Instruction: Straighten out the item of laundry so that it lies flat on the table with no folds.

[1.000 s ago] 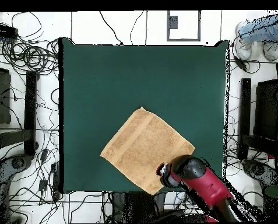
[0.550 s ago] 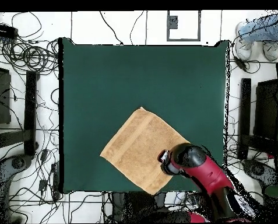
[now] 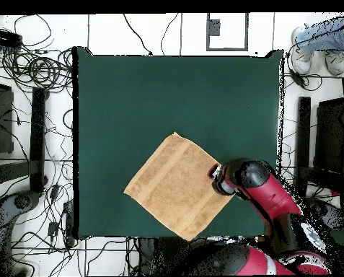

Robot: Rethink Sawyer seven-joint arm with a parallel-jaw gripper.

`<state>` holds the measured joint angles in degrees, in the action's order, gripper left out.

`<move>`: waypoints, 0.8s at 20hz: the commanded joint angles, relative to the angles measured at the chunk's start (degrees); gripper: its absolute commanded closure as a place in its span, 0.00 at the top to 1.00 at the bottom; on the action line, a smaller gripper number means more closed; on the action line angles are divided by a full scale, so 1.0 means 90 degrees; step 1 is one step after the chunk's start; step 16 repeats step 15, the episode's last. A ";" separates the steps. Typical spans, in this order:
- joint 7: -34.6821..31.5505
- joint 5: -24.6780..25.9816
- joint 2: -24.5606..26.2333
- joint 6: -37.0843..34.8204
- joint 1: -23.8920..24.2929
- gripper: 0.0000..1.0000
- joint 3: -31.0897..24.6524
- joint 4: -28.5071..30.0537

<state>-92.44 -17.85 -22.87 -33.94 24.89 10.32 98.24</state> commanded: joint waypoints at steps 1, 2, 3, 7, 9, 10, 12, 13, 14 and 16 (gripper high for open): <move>0.0064 0.0734 -0.0023 0.2621 0.1259 1.00 -0.1835 0.0553; 0.0205 0.1238 -0.0244 0.3409 0.1626 1.00 -0.2234 0.0976; 0.0290 0.1564 -0.0330 0.3610 0.1756 1.00 -0.2401 0.0976; 0.0574 0.3388 -0.0996 0.4216 0.2351 1.00 -0.3283 0.1501; 0.0230 0.3724 -0.1351 0.4063 0.2309 1.00 -0.3314 0.1747; 0.0145 0.3884 -0.1461 0.3976 0.2368 1.00 -0.3427 0.1800; -0.0079 0.4104 -0.1476 0.3850 0.2450 1.00 -0.3550 0.1932; -0.0093 0.4180 -0.1459 0.3741 0.2535 1.00 -0.3672 0.1932; -0.0099 0.4229 -0.1421 0.3648 0.2545 1.00 -0.3692 0.1898; -0.0105 0.4278 -0.1382 0.3554 0.2555 1.00 -0.3712 0.1864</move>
